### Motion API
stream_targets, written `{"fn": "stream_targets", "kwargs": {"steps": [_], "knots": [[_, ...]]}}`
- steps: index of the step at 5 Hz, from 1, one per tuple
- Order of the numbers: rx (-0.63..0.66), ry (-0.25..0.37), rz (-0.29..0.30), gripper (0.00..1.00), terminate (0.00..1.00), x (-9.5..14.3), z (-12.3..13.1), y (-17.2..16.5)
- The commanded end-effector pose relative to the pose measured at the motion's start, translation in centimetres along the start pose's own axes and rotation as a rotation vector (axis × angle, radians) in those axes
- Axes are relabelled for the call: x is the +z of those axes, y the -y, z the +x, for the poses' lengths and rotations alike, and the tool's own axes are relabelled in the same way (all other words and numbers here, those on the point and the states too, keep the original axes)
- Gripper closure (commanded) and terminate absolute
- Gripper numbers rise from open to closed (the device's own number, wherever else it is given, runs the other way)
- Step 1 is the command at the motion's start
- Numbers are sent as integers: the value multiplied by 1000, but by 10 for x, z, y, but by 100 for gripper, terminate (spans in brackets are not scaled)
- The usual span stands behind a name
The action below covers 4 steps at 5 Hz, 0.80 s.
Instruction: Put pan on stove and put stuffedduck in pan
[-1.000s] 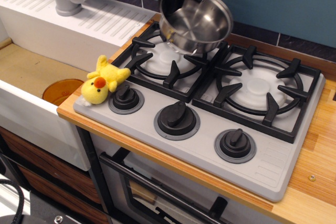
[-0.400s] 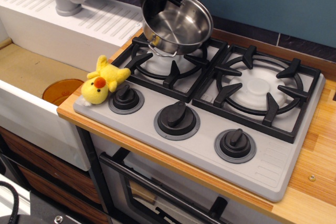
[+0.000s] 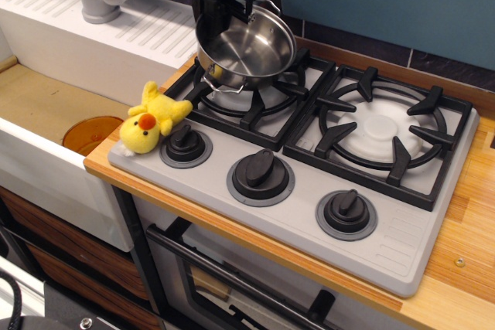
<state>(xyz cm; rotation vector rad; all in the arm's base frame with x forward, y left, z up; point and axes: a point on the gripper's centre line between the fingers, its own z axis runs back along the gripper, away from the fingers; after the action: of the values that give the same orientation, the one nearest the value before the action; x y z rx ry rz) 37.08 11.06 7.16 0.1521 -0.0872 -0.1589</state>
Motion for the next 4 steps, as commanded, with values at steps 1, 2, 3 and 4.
{"fn": "stream_targets", "kwargs": {"steps": [1,2,3,4], "knots": [[3,32,2,0,0,29,8,-4],[3,30,-3,0,0,31,12,-3],[-5,28,-9,0,0,33,13,0],[-5,1,0,0,0,44,12,3]]}}
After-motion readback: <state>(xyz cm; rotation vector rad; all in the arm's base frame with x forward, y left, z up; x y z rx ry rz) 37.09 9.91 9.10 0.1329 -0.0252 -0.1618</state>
